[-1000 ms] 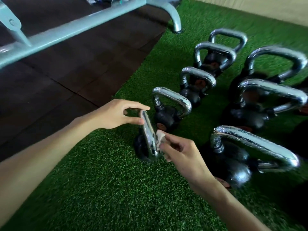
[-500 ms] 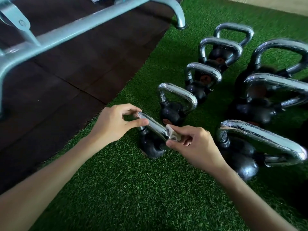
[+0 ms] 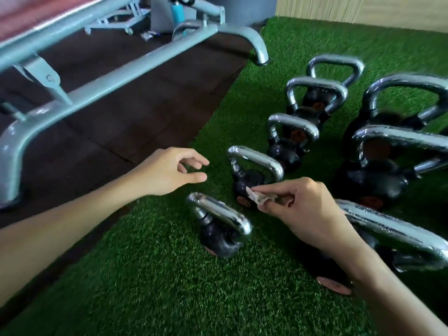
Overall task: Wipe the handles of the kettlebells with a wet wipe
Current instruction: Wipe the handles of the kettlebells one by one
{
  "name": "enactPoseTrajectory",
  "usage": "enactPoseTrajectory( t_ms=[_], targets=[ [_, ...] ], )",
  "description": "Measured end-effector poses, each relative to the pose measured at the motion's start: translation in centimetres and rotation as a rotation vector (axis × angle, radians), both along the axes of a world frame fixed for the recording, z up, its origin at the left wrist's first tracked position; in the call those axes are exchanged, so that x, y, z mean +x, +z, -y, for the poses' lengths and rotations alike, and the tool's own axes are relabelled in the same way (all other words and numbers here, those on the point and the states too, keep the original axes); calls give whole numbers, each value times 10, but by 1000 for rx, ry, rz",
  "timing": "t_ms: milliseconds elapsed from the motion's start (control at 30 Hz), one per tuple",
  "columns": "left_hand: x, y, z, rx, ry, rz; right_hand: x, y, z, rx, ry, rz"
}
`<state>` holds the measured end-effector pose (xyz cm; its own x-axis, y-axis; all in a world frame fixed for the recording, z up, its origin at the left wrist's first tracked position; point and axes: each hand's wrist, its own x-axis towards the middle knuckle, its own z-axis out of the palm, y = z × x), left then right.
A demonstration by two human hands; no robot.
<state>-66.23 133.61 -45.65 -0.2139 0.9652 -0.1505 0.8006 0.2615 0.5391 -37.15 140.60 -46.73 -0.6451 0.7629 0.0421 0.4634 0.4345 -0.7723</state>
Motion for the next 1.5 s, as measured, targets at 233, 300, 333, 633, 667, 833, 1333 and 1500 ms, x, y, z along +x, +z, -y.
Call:
enactPoseTrajectory(
  t_ms=[233,300,333,633,667,833,1333,1500],
  targets=[
    [14,46,-99,-192,-250,-420,7,44,-68,191,8,42],
    [18,53,-113,-200,-266,-423,0,47,-85,196,14,85],
    [20,55,-118,-202,-281,-420,-6,48,-92,199,18,101],
    [-2,19,-139,-102,-436,-171,-60,36,-118,319,55,196],
    [-8,13,-142,-71,-447,-136,-63,32,-117,334,76,222],
    [-25,-6,-150,-14,-490,10,-76,22,-116,328,177,377],
    [-34,-23,-146,108,-547,60,-83,6,-106,343,62,388],
    [-28,-9,-141,102,-563,27,-102,11,-112,278,36,402]
  ],
)
